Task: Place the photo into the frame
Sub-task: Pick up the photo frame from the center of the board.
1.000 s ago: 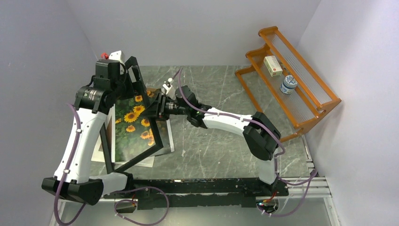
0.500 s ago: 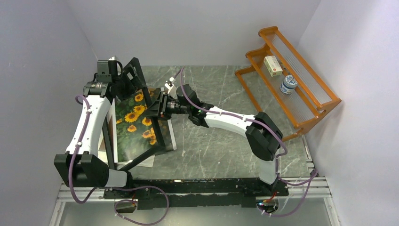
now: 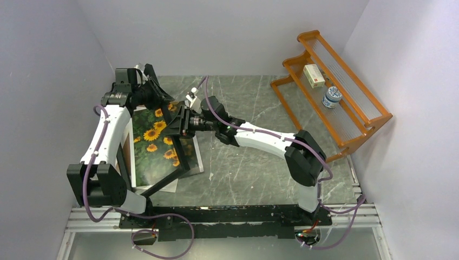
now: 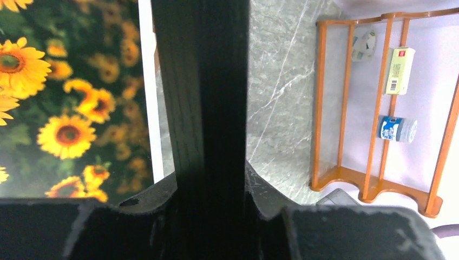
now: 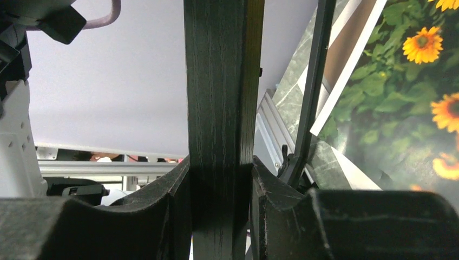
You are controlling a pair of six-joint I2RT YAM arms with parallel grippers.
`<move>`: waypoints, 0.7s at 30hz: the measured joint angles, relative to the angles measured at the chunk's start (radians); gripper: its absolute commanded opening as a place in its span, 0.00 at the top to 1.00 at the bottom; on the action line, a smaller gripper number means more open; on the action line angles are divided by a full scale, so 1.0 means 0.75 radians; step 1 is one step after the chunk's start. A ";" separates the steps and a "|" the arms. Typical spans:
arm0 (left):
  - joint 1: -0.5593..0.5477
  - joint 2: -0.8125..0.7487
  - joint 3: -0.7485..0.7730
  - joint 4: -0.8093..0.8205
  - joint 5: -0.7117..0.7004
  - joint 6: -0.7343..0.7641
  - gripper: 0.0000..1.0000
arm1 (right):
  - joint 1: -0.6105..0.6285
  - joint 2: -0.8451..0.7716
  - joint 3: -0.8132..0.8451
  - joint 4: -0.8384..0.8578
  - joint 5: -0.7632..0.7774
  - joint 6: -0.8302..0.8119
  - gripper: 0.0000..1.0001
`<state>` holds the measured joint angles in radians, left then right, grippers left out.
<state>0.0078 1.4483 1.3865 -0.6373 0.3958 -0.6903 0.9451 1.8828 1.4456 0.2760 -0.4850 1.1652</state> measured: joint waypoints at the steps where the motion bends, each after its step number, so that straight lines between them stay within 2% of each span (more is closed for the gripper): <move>1: 0.005 -0.003 0.000 0.000 0.011 -0.001 0.97 | 0.002 0.000 0.002 0.000 0.003 -0.003 0.98; 3: 0.008 -0.013 0.003 -0.006 0.008 0.008 0.97 | 0.004 0.000 0.011 -0.009 0.004 -0.008 0.84; 8: 0.014 -0.067 0.032 -0.066 -0.063 0.023 0.97 | 0.009 0.000 0.032 -0.011 -0.020 -0.036 0.38; 10: 0.016 -0.104 0.044 -0.104 -0.106 0.039 0.97 | 0.012 -0.008 0.033 0.025 -0.030 -0.045 0.27; 15: 0.025 -0.194 0.132 -0.221 -0.198 0.092 0.97 | 0.012 -0.117 0.019 0.064 -0.013 -0.098 0.14; 21: 0.025 -0.282 0.276 -0.294 -0.235 0.165 0.97 | 0.010 -0.302 -0.016 0.082 0.044 -0.175 0.11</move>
<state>0.0269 1.2366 1.5932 -0.8577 0.2195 -0.5667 0.9524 1.6566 1.4338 0.3378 -0.4519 1.0340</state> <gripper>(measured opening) 0.331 0.879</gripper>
